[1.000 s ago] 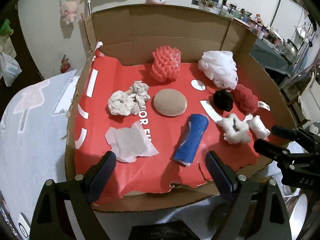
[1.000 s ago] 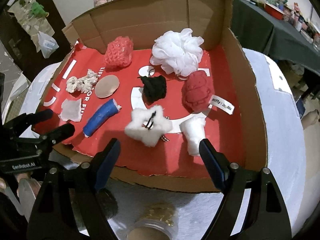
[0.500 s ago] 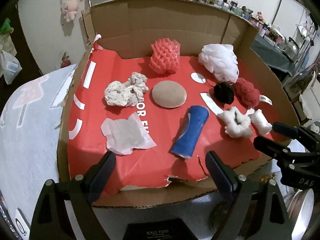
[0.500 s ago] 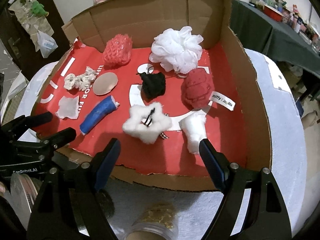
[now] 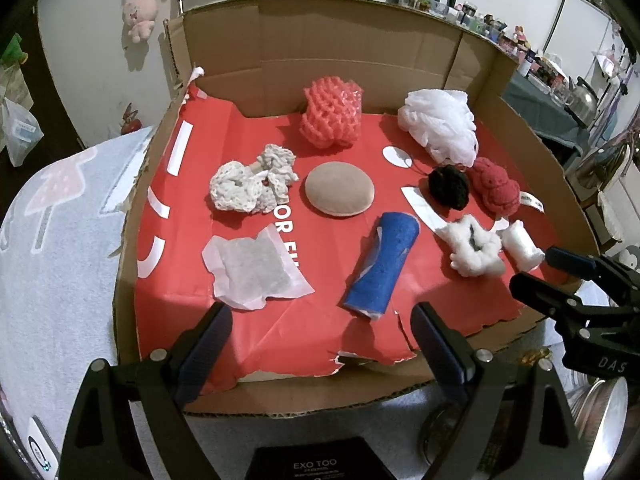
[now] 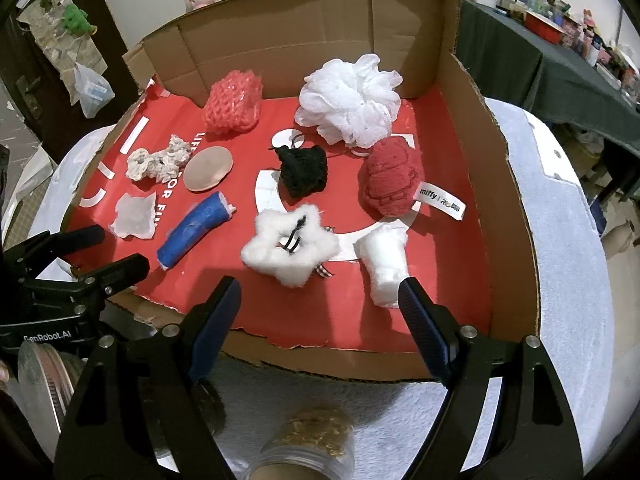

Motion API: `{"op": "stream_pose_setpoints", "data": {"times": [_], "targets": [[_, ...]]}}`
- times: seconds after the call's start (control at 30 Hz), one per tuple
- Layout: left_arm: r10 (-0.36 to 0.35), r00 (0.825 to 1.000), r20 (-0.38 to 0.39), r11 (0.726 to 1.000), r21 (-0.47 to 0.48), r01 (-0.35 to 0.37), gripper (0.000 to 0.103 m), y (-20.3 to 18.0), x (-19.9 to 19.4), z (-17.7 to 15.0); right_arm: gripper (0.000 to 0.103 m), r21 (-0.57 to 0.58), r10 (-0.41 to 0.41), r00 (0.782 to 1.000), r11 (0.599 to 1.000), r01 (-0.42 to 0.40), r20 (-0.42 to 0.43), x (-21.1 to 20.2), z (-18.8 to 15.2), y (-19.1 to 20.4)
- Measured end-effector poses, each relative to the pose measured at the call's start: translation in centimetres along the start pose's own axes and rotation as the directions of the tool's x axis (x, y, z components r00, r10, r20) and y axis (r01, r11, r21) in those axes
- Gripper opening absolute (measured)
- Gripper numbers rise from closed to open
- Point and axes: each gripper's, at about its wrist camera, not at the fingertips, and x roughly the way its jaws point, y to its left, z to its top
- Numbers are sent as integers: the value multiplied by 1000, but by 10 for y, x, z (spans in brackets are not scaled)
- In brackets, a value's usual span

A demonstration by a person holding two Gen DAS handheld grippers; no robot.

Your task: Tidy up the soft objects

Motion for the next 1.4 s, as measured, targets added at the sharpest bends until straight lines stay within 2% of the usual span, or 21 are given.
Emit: {"op": "stream_pose_setpoints", "data": {"times": [1.4], "targets": [[-7, 1000, 20, 1000, 6, 7, 92, 0, -2, -1, 81, -10, -15, 1000, 1000, 16, 17, -2, -1, -1]]}}
